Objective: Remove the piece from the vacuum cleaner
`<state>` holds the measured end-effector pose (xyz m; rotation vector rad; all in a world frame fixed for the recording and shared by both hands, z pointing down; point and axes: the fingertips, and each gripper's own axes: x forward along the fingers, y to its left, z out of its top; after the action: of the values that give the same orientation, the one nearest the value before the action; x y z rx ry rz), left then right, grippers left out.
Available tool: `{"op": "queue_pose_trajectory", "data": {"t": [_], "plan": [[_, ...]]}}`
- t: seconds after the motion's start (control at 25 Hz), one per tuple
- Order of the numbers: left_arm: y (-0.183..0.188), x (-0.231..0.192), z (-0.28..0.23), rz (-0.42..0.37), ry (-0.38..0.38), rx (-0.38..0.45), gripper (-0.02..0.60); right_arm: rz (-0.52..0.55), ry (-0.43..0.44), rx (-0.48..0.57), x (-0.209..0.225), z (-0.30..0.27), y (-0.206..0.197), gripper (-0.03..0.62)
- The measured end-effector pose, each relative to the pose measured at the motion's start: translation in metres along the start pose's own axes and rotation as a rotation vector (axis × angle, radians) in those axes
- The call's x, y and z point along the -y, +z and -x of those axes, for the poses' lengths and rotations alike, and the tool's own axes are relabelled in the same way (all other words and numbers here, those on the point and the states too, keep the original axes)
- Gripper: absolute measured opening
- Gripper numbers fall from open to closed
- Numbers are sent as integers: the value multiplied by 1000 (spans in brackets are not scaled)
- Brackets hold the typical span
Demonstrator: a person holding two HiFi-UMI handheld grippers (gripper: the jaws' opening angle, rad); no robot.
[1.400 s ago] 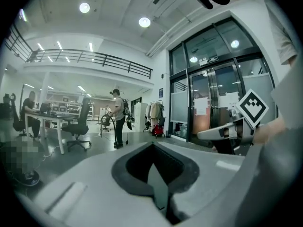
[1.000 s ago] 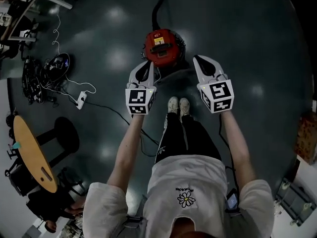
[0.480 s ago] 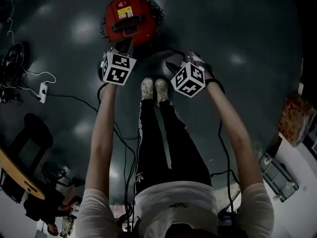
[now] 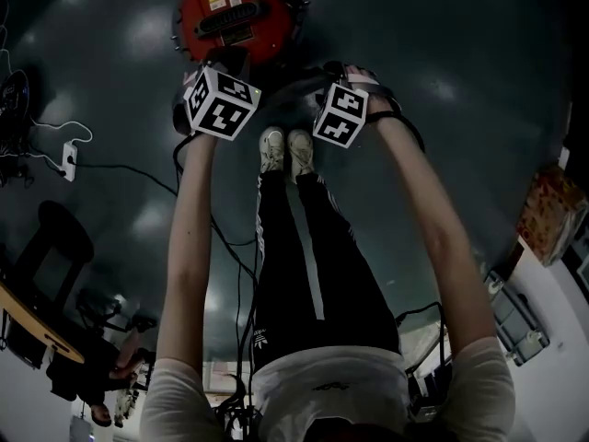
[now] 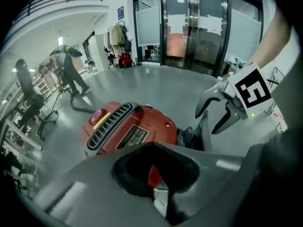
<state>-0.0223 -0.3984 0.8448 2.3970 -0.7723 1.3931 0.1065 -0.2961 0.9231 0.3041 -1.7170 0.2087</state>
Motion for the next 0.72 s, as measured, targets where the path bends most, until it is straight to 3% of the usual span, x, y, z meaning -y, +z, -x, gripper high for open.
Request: {"op": "queue_pose_trajectory", "data": {"t": [0.16, 0.2, 0.24, 0.28, 0.72], "plan": [[0, -1, -1, 29, -20, 3, 2, -40, 102, -79, -11, -18, 1, 240], [0, -1, -1, 41, -27, 12, 2, -42, 113, -98, -14, -19, 0, 202], [1, 0, -1, 48, -33, 16, 2, -38, 100, -111, -15, -19, -1, 93], [1, 0, -1, 50, -37, 16, 2, -29, 75, -114, -14, -18, -2, 39], [-1, -1, -1, 43, -36, -20, 2, 24, 25, -74, -29, -12, -8, 37]]}}
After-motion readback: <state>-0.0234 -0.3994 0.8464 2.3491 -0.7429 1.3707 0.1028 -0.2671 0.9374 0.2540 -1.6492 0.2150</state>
